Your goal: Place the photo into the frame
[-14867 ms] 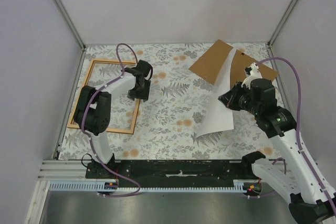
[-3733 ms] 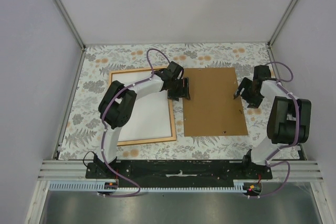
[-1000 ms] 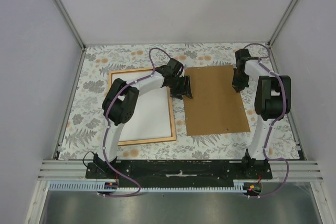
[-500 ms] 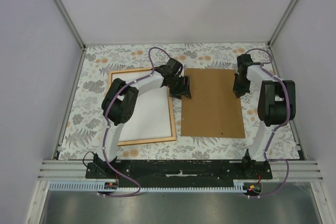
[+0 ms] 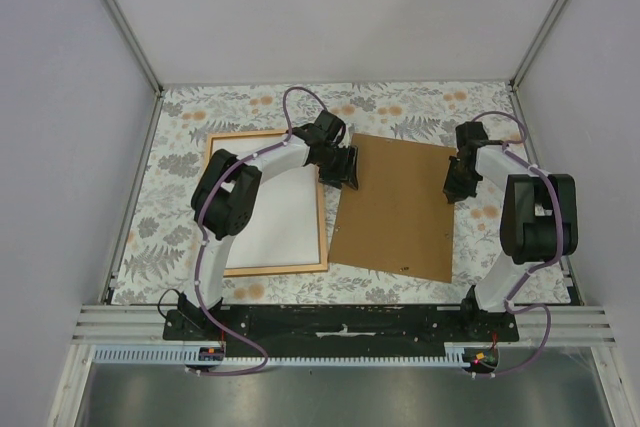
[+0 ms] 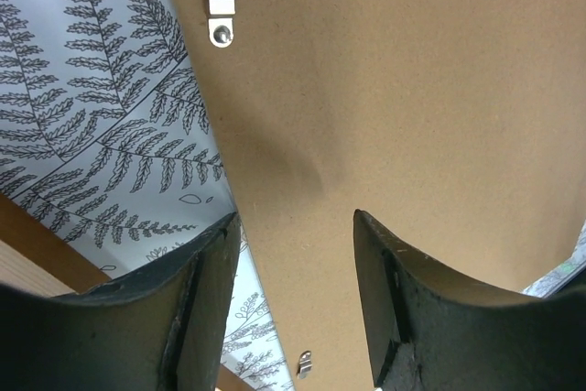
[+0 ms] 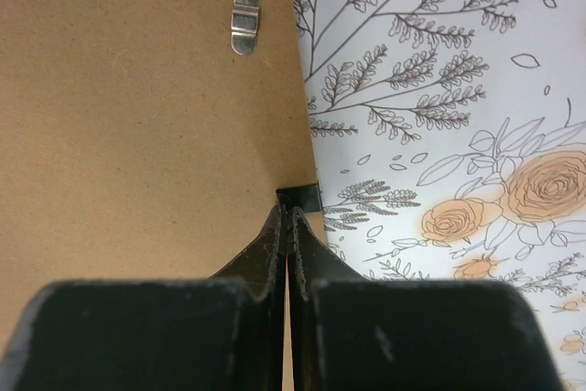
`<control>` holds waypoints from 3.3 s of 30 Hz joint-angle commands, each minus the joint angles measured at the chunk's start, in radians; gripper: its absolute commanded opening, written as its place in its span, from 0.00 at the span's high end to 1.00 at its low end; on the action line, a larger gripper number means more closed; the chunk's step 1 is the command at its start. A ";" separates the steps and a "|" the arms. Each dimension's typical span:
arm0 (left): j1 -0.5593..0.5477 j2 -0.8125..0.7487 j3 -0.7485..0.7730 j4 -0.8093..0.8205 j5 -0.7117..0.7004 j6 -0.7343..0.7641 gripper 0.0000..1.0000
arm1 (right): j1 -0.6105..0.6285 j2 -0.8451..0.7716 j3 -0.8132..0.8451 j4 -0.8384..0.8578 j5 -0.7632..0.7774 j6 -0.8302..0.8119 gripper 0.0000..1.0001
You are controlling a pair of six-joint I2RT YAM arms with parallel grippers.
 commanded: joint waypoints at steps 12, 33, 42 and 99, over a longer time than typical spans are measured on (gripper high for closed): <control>0.012 -0.020 -0.032 -0.122 -0.044 0.126 0.36 | 0.002 -0.151 0.086 -0.012 -0.032 0.020 1.00; 0.012 0.040 -0.056 -0.096 0.027 0.127 0.32 | -0.036 -0.202 -0.279 0.267 -0.254 0.129 0.10; -0.014 0.081 -0.049 -0.047 0.202 0.071 0.32 | -0.042 -0.153 -0.306 0.406 -0.475 0.170 0.12; -0.001 -0.025 -0.153 -0.040 0.007 -0.029 0.36 | -0.042 -0.085 -0.213 0.314 -0.451 0.103 0.16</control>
